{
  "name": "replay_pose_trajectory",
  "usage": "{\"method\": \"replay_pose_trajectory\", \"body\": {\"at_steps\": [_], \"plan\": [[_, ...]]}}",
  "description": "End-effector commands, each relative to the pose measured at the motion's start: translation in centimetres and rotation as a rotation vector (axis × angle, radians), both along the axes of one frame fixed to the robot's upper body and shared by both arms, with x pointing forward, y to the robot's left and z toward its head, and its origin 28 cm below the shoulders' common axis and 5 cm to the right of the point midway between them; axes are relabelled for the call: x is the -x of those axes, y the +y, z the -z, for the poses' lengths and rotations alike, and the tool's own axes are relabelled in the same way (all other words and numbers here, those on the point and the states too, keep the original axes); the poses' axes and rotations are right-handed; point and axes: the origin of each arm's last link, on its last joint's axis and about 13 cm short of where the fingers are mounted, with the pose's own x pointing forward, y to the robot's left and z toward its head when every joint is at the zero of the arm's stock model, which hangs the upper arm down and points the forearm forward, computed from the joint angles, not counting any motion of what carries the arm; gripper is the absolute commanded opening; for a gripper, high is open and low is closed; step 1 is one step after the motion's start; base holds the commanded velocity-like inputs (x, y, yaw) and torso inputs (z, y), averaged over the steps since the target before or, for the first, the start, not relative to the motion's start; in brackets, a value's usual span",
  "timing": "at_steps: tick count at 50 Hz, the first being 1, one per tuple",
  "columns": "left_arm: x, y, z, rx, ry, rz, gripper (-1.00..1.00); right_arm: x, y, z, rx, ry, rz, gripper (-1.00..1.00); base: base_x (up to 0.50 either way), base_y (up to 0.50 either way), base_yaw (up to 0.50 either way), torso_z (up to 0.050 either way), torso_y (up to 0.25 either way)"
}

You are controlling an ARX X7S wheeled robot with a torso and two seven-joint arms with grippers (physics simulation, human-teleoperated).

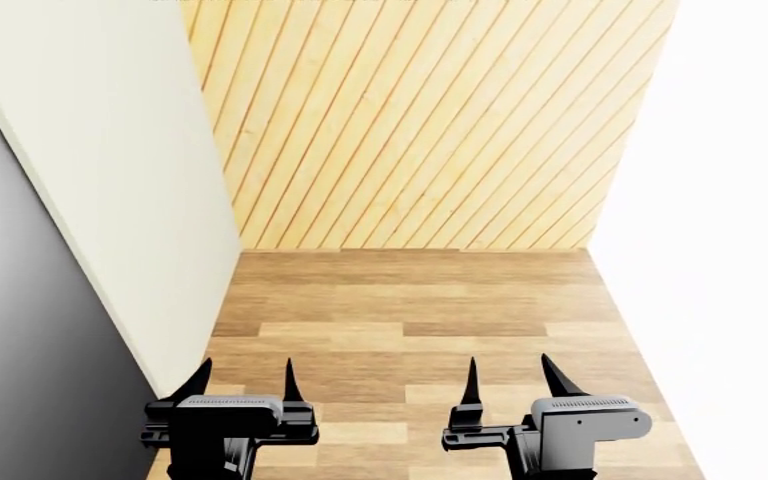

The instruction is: Close the fridge door

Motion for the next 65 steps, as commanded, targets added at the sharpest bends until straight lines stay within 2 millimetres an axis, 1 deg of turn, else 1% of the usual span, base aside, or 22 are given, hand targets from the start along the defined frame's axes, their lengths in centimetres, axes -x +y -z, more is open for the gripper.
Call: {"method": "replay_pose_trajectory", "body": {"at_steps": [1,49,65], "plan": [[0.01,0.01,0.03,0.001,0.001,-0.001,1.0,0.0,0.0,0.04,0.0,0.0,0.0,1.0,0.28,-0.01,0.0,0.0,0.0],[0.0,0.02,-0.04,0.001,0.0,-0.002,1.0,0.0,-0.02,-0.01,0.001,0.001,0.001,1.0,0.28,-0.01,0.0,0.0,0.0],[0.0,0.02,-0.04,0.001,0.0,-0.002,1.0,-0.01,-0.05,0.05,0.009,0.009,0.016,1.0,0.0,0.01,0.0,0.0,0.001]]}}
